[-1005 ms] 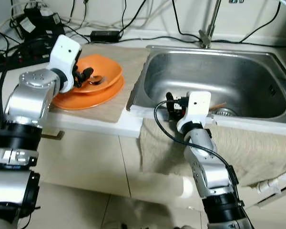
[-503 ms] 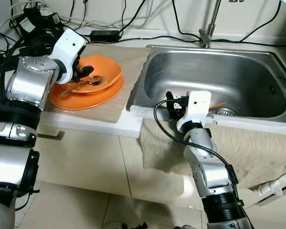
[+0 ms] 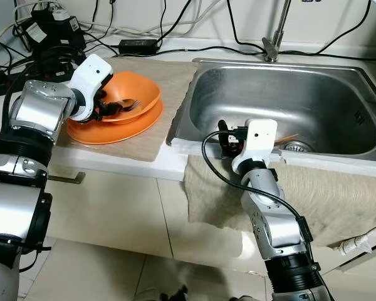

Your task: Kitchen organization

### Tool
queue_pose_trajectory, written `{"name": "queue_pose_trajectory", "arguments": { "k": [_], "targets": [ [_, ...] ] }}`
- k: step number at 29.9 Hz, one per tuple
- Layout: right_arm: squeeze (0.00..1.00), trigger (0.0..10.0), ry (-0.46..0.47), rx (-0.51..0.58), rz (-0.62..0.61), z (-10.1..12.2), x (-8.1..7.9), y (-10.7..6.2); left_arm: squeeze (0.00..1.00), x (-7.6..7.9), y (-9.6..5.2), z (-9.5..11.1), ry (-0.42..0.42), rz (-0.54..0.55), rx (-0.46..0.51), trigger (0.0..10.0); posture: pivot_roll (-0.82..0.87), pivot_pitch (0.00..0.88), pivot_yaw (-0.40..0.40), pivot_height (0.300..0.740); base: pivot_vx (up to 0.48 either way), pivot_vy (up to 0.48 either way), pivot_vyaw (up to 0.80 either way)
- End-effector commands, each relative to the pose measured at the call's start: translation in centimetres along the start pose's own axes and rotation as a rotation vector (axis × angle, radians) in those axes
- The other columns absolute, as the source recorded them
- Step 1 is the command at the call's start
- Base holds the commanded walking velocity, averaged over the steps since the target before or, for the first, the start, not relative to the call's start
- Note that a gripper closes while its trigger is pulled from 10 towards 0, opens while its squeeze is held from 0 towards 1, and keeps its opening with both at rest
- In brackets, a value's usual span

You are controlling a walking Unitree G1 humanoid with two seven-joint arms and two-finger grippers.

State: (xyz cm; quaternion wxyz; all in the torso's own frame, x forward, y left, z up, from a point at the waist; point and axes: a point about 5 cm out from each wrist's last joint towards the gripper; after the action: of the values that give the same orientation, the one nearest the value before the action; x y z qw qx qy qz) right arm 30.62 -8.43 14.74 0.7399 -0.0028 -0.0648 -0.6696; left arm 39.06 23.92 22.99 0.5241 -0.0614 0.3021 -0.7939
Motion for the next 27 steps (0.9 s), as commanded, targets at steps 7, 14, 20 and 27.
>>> {"name": "queue_pose_trajectory", "arguments": {
  "k": [7, 14, 20, 27],
  "targets": [
    [0.00, 10.0, 0.013, 0.002, 0.020, 0.15, -0.89, 0.27, 0.00, 0.26, 0.17, 0.30, 0.048, -0.044, -0.054, 10.0, 0.08, 0.011, 0.076, 0.740, 0.000, 0.000, 0.00],
    [0.00, 10.0, 0.012, 0.004, 0.018, 0.16, -0.85, 0.28, 0.00, 0.50, 0.56, 0.34, 0.076, -0.046, -0.060, 0.0, 0.07, 0.005, 0.076, 0.740, 0.000, 0.000, 0.00],
    [0.00, 10.0, 0.009, 0.005, 0.017, 0.15, -0.78, 0.35, 0.00, 0.65, 0.70, 0.55, 0.102, -0.048, -0.055, 0.0, 0.07, 0.000, 0.075, 0.740, 0.000, 0.000, 0.00],
    [0.00, 10.0, 0.009, 0.006, 0.018, 0.17, -0.78, 0.39, 0.00, 0.53, 0.65, 1.11, 0.109, -0.028, -0.018, 0.0, 0.08, 0.000, 0.075, 0.740, 0.000, 0.000, 0.00]
  ]
}}
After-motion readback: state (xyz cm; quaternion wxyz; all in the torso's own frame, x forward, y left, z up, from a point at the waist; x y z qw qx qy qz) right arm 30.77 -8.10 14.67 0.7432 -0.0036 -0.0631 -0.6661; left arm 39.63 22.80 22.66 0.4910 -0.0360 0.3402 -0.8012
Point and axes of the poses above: a point about 5 cm out from each wrist's last joint towards the gripper, its own y axis pointing out of the wrist towards the gripper, its own z axis along the axis of the wrist's last joint, x = y × z, and after that the axes turned 9 degrees about -y, right-handed
